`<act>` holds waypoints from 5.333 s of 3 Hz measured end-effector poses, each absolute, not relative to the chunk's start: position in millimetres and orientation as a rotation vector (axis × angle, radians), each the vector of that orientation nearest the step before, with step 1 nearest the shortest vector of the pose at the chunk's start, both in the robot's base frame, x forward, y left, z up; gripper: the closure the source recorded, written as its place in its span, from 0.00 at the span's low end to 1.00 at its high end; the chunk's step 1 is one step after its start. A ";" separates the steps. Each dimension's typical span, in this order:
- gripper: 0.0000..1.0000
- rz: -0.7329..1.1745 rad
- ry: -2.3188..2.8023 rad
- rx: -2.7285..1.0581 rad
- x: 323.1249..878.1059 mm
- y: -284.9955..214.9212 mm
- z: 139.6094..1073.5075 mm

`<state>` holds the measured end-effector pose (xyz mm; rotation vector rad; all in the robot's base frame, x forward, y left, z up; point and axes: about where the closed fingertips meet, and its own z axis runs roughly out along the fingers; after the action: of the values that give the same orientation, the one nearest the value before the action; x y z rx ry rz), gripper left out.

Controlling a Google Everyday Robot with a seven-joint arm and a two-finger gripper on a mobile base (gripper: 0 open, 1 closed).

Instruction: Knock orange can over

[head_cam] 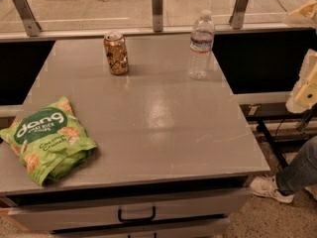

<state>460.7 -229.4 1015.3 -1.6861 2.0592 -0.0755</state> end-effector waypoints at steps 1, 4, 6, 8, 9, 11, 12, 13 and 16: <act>0.00 -0.076 2.059 -1.686 460.7 -229.3 1015.3; 0.00 0.331 1.741 -1.662 547.0 -63.9 945.5; 0.00 0.337 1.720 -1.633 550.5 -55.4 945.1; 0.00 0.491 1.598 -1.479 616.6 21.4 925.5; 0.00 0.580 1.541 -1.391 655.4 64.1 920.2; 0.00 0.712 1.475 -1.231 691.9 132.5 920.0; 0.00 0.681 1.453 -1.179 707.7 145.6 912.0; 0.18 0.627 1.453 -1.129 732.1 141.5 899.0; 0.88 0.566 1.461 -1.108 727.5 92.3 926.9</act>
Offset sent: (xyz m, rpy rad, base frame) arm 0.0546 0.0666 -0.0584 0.1984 0.0245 0.1199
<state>727.5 92.3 926.9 -1.1078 1.4612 0.5661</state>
